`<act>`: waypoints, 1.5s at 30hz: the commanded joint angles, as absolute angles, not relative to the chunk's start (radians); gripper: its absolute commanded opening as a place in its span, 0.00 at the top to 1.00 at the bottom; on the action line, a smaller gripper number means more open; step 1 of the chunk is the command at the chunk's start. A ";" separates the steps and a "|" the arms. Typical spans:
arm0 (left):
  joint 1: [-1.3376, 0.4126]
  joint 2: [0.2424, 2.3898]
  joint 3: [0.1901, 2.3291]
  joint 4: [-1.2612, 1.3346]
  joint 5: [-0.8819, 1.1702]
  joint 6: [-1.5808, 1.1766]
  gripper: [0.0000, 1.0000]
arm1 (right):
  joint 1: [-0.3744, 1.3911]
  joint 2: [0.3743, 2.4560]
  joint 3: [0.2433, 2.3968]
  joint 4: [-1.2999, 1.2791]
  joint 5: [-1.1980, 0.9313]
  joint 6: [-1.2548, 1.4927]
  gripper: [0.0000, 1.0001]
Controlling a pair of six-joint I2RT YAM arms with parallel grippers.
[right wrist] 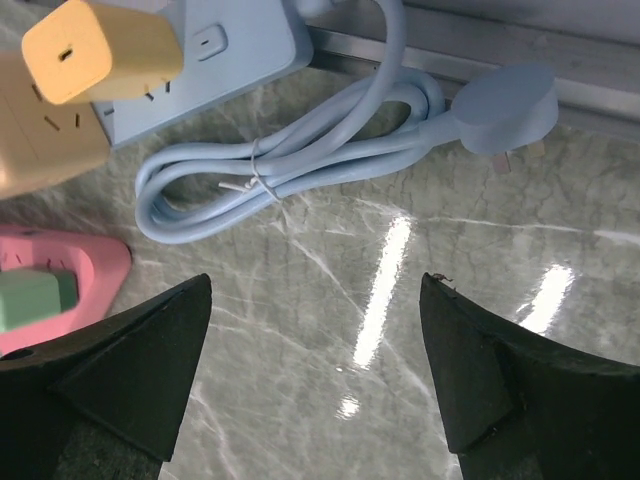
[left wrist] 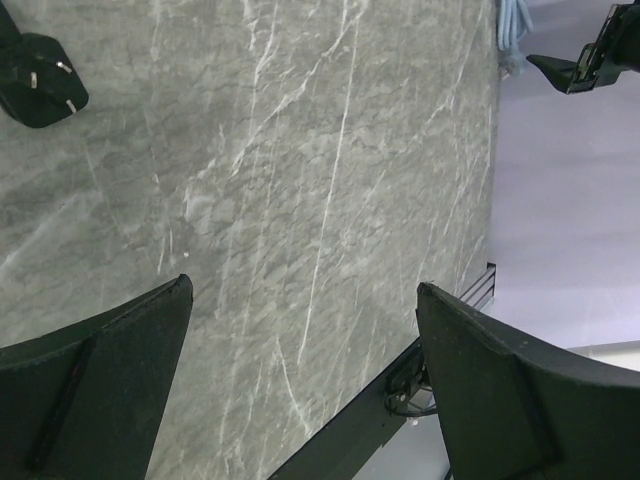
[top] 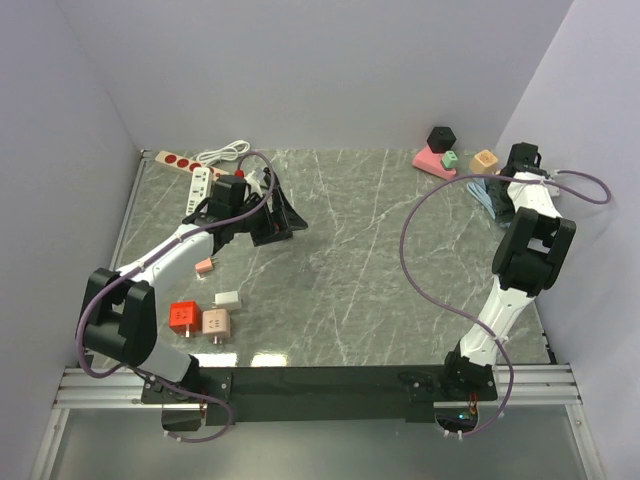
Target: Pull the plug off the socket
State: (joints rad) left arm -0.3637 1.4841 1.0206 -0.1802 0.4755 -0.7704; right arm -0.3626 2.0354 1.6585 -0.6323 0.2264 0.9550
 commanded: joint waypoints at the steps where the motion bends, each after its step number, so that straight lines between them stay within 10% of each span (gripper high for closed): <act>1: -0.368 1.491 1.014 -0.138 0.492 -0.769 0.01 | -0.371 2.029 1.622 -0.586 0.276 1.148 0.09; 25: -0.367 1.505 1.032 -0.225 0.437 -0.784 0.01 | -0.360 2.229 1.635 -0.466 0.229 1.618 0.23; 29: -0.367 1.461 1.035 -0.253 0.411 -0.787 0.01 | -0.362 2.252 1.614 -0.387 0.212 1.577 0.48; 33: -0.367 1.410 1.022 -0.278 0.391 -0.782 0.01 | -0.335 2.197 1.551 -0.327 0.132 1.506 1.00; 45: -0.367 1.230 0.945 -0.313 0.338 -0.781 0.02 | -0.143 1.711 1.036 -0.313 0.045 1.349 1.00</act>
State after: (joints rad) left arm -0.3637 1.2922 0.9829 -0.3000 0.3668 -0.7799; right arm -0.1841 1.8629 1.1236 -0.2577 0.0769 1.4254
